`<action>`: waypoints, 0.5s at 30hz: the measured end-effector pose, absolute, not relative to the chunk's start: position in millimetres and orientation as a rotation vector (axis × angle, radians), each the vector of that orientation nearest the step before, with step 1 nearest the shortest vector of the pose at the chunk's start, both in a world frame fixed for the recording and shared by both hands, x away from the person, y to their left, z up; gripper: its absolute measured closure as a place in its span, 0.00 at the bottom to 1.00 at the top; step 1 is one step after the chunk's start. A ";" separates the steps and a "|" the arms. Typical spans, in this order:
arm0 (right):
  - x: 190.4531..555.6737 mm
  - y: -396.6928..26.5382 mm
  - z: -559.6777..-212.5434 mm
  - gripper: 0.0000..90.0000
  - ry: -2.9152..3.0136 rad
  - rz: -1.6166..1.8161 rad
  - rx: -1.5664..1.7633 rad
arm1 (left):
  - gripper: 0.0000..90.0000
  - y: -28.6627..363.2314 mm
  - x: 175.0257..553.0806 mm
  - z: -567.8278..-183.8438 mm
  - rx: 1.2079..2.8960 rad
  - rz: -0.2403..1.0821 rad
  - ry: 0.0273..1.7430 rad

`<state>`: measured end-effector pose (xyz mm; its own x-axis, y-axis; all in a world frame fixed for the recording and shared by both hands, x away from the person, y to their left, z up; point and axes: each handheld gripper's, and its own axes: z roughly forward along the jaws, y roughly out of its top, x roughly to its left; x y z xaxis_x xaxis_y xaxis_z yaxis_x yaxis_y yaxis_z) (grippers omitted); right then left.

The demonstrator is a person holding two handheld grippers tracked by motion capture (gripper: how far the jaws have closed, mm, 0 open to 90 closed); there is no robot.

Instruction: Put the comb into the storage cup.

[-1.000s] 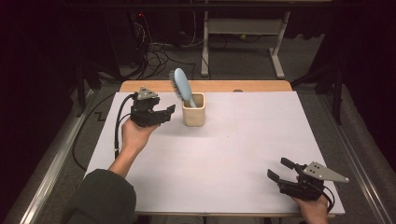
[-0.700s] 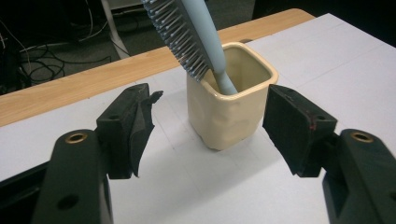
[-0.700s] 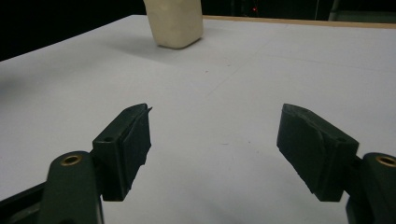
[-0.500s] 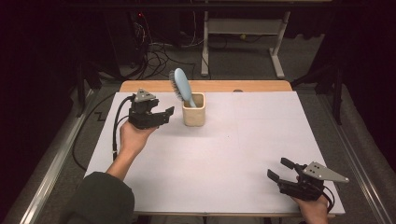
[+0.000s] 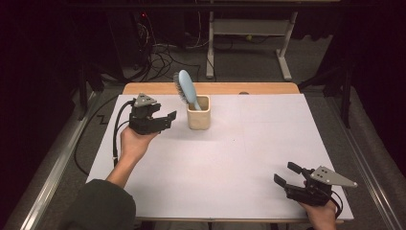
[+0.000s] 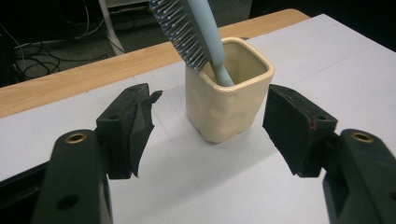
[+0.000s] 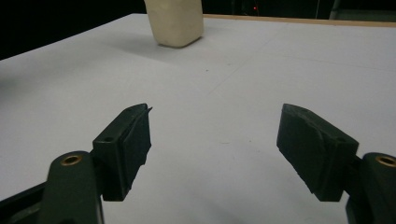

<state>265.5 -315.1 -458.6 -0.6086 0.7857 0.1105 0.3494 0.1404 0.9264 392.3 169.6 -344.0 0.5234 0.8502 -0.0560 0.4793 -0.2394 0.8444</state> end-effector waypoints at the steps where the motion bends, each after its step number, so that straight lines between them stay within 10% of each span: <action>1: 265.5 -315.1 -458.6 0.29 2.022 1.466 1.089 | 0.37 170.4 391.7 -343.9 1.889 0.532 1.093; 15: 265.6 -315.5 -458.7 0.29 2.019 1.466 1.093 | 0.37 177.8 385.4 -342.3 1.868 0.527 1.093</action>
<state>265.6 -315.5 -458.7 -0.6061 0.7873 0.1129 0.3509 0.1373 0.9263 385.4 177.8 -342.3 0.5219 0.8502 -0.0694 0.4754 -0.2223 0.8512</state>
